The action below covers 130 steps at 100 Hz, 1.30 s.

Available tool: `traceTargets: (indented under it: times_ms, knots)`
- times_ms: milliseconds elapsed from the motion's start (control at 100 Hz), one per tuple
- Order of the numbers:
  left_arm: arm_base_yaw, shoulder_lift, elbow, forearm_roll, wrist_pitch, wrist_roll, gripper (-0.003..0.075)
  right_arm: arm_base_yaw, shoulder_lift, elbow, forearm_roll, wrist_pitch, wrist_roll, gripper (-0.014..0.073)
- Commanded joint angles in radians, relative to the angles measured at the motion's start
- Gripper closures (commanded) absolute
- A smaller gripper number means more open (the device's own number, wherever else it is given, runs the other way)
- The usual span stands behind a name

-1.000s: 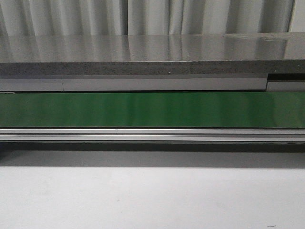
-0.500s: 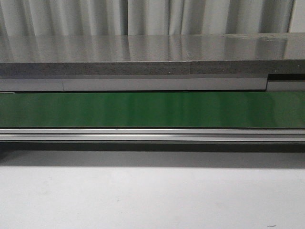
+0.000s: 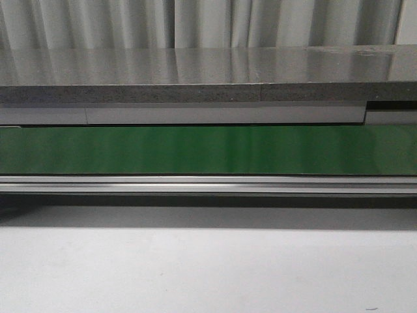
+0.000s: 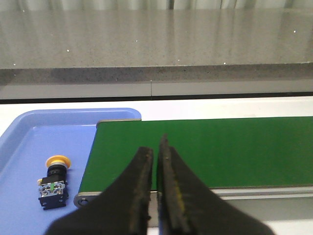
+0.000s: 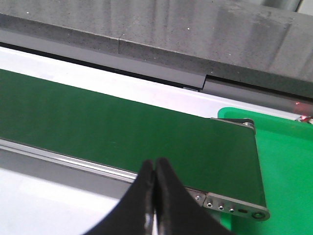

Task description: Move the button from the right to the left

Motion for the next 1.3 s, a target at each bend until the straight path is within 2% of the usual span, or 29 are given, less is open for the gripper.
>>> traceTargets:
  times_ms: [0,220,490,630,1290]
  knots:
    - [-0.007,-0.072,0.042,0.01,-0.132,-0.01,0.0715,-0.001,0.007,-0.023,0.01,-0.075,-0.004,0.0662]
    - [-0.006,-0.246,0.185,0.01,-0.143,-0.01,0.0715,-0.001,0.007,-0.023,0.01,-0.075,-0.004,0.0662]
    - [-0.006,-0.378,0.266,0.01,-0.18,-0.01,0.0715,-0.001,0.007,-0.023,0.01,-0.075,-0.004,0.0662]
    - [-0.002,-0.378,0.305,0.01,-0.261,-0.01,0.0715,-0.001,0.007,-0.023,0.01,-0.074,-0.004,0.0662]
    - [0.012,-0.378,0.305,0.0,-0.261,-0.01,0.0715,-0.001,0.007,-0.023,0.01,-0.074,-0.004,0.0662]
